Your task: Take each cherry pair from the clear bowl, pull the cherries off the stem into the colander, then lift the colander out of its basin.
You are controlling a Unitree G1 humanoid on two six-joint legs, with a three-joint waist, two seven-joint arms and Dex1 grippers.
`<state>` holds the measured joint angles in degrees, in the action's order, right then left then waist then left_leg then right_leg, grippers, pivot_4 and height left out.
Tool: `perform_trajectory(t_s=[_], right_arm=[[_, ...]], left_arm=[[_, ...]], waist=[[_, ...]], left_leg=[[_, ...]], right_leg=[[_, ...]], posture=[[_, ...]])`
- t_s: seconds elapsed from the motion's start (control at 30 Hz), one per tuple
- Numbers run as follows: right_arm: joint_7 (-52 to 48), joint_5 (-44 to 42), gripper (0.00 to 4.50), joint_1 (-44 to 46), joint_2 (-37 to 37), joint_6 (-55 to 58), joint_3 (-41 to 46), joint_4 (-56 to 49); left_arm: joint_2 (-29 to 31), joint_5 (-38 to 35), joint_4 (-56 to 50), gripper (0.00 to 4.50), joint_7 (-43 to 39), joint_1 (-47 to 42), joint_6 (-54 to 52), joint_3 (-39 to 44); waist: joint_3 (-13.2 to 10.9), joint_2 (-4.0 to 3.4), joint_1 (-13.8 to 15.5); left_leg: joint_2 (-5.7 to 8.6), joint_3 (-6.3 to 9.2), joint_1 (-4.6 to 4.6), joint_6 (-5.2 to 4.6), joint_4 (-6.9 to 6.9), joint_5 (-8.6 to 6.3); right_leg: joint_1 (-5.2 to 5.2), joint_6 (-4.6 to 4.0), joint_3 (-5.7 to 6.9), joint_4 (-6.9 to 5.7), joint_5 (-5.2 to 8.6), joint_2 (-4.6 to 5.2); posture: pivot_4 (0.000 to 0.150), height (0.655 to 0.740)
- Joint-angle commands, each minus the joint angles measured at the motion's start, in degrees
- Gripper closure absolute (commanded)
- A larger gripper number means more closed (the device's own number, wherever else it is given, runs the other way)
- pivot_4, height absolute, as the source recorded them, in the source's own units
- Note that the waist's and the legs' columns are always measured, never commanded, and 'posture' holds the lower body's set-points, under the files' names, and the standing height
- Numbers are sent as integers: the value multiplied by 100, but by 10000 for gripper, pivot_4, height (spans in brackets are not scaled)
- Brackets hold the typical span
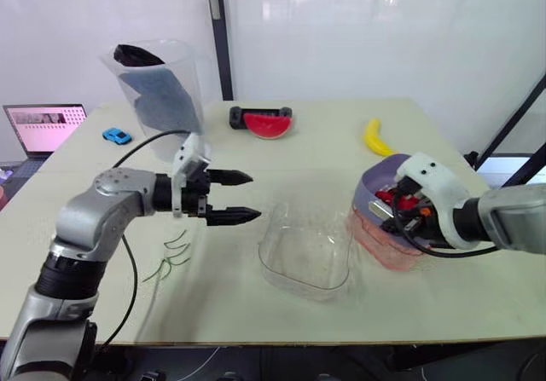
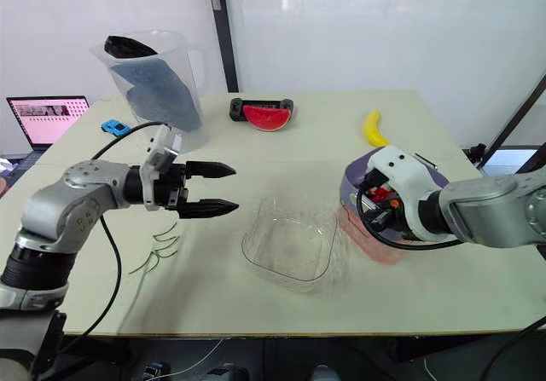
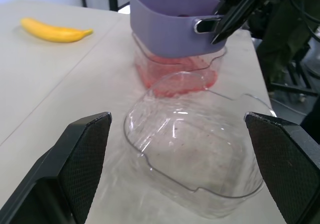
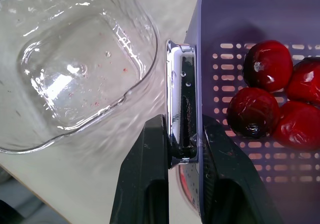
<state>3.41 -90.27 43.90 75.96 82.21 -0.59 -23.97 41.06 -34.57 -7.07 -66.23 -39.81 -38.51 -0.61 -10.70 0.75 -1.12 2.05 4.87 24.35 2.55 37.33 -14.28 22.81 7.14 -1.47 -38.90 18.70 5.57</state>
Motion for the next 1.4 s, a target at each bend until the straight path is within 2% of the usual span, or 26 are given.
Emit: perform_trajectory(t_s=[0.03,0.13,0.27,0.43,0.53,0.67,0.8,1.17,1.23,1.3,1.4], right_arm=[[-938,1163,42804,1045,-92,54,-455,216],[-2379,2809,42804,2190,-506,-496,-1715,684],[-4267,4767,42804,3147,-1119,-1702,-3090,1797],[-5944,6857,42804,3702,-2495,-3807,-4210,4457],[-6555,7471,42804,3743,-3123,-4567,-4261,5458],[-7160,8015,42804,3719,-3753,-5112,-4159,6194],[-7349,8433,42804,3659,-4283,-5557,-3951,6963],[-7932,9119,42804,3511,-4734,-5801,-3374,7638],[-7955,9224,32106,3535,-4744,-5860,-3264,7681],[-8018,9310,24093,3562,-4727,-5880,-3157,7668],[-8116,9359,8782,3621,-4649,-5900,-2941,7559]], left_arm=[[108,-135,-181,0,94,137,7,347],[140,-88,-227,0,196,379,99,452],[191,-119,-390,0,425,662,107,665],[377,-300,-1077,0,846,1478,-114,1216],[481,-419,-1414,0,1054,1850,-262,1481],[666,-540,-1707,0,1183,2174,-410,1720],[875,-724,-1983,0,1350,2411,-630,2056],[1107,-1006,-2159,0,1559,2617,-751,2261],[1119,-998,-2091,0,1552,2529,-709,2163],[1122,-982,-2018,0,1530,2440,-674,2078],[1117,-975,-1907,0,1488,2322,-629,1983]], waist=[[-1,-3,-7],[0,-8,-40],[-1,-6,-99],[0,-1,-190],[0,-2,-200],[-2,-5,-199],[-1,-4,-203],[-2,-5,-151],[-2,-5,-151],[-2,-5,-147],[-2,-5,-149]], left_leg=[[1,-1,0,0,0,0],[5,-5,-2,1,-7,0],[8,-5,-1,1,-9,0],[11,-8,8,1,-6,0],[9,-4,9,10,-14,6],[8,-3,14,51,-18,29],[8,1,12,63,-19,35],[12,2,11,67,-21,38],[12,1,10,68,-21,38],[11,1,10,68,-21,38],[12,1,10,69,-21,38]], right_leg=[[1,0,-1,0,0,0],[6,0,-4,1,0,-2],[12,0,-3,0,0,-3],[25,0,-5,-9,0,3],[37,0,-5,-21,0,2],[47,-1,-5,-26,-1,3],[46,-1,-5,-28,-1,2],[46,-2,-5,-29,-1,2],[47,-2,-5,-29,-1,2],[47,-2,-5,-30,-1,2],[45,-2,-5,-30,-1,2]], posture=[[1500,7400],[1500,7400],[1500,7400],[1500,7400],[1500,7400],[1500,7400],[1500,7400],[1500,7400],[1500,7400],[1500,7400],[1500,7400]])
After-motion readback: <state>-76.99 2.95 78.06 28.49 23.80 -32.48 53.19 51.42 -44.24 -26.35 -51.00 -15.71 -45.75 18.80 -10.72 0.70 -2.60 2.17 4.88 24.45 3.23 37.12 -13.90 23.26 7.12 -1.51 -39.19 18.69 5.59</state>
